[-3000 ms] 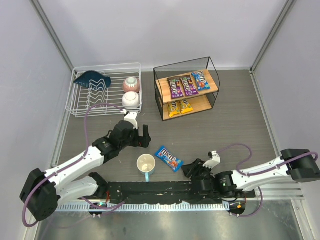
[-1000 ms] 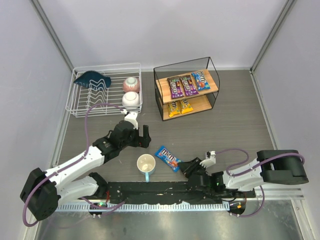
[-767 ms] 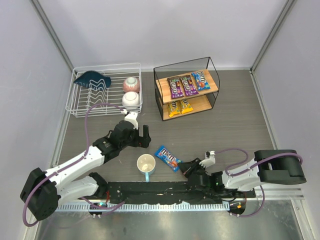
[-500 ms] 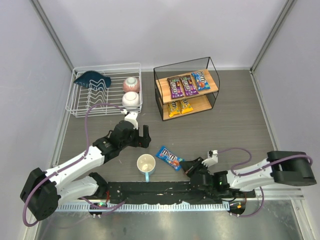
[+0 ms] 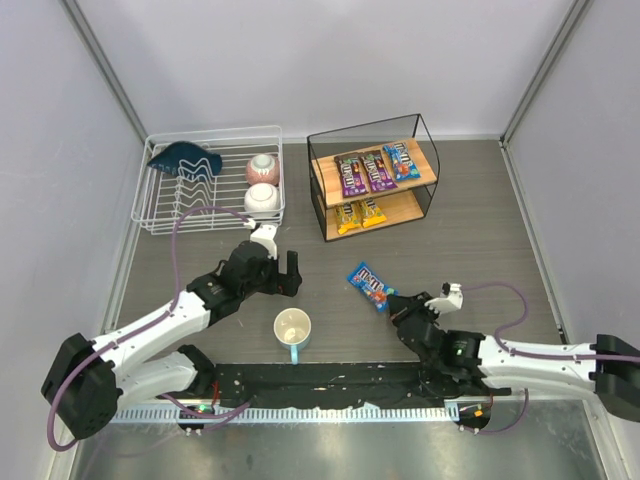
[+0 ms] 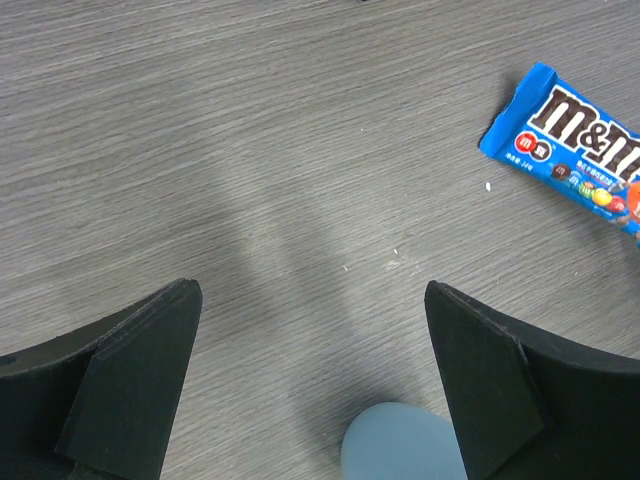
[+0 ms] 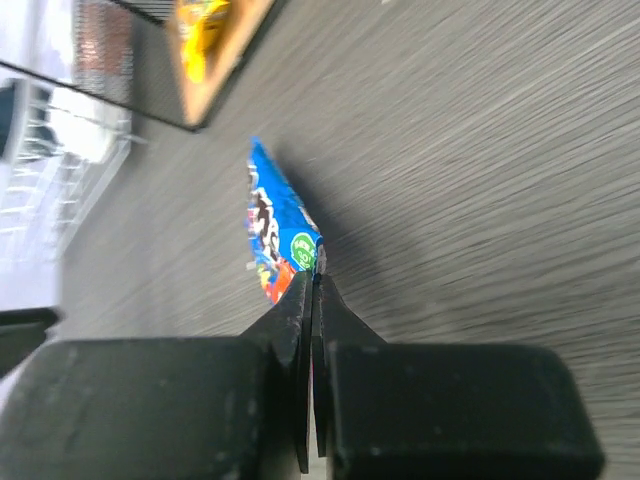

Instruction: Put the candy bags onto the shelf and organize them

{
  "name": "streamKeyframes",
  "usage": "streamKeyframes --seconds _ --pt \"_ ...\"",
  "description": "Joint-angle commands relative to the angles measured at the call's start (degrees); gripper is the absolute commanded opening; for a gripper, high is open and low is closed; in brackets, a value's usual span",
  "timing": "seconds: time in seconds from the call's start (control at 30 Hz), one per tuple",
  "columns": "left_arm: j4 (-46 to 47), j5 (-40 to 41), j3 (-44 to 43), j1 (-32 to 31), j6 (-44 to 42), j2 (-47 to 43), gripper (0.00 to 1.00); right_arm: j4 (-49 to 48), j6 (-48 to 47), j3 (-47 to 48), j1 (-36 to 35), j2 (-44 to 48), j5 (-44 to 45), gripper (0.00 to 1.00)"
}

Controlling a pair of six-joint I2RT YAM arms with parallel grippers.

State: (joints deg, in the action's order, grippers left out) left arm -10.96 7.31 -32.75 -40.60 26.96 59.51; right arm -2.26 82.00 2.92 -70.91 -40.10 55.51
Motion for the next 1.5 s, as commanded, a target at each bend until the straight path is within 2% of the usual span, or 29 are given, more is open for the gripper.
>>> streamKeyframes --seconds 0.0,0.1,0.47,0.87,1.27,1.47 --pt "2.26 0.77 -2.14 -0.18 -0.59 0.26 1.0 1.48 -9.74 3.93 4.81 -5.77 -2.93 0.01" --pt "2.08 0.77 -2.4 -0.09 -0.59 0.52 1.0 0.51 -11.51 5.52 7.89 -8.77 -4.61 0.01" --pt "2.26 0.86 -2.32 -0.18 -0.77 1.31 1.0 3.75 -21.17 9.73 21.16 -9.56 -10.5 0.01" --pt "2.26 1.13 -2.05 -0.18 -0.86 1.31 1.0 3.41 -28.82 14.04 29.25 -17.12 -10.77 0.01" --pt "2.17 1.13 -2.05 -0.09 -1.12 1.67 1.0 -4.59 -34.09 17.47 38.12 -23.62 -15.16 0.01" --pt "2.17 1.3 -1.97 -0.18 -1.3 2.02 1.0 -6.7 -37.43 19.84 40.41 -26.61 -15.25 0.01"
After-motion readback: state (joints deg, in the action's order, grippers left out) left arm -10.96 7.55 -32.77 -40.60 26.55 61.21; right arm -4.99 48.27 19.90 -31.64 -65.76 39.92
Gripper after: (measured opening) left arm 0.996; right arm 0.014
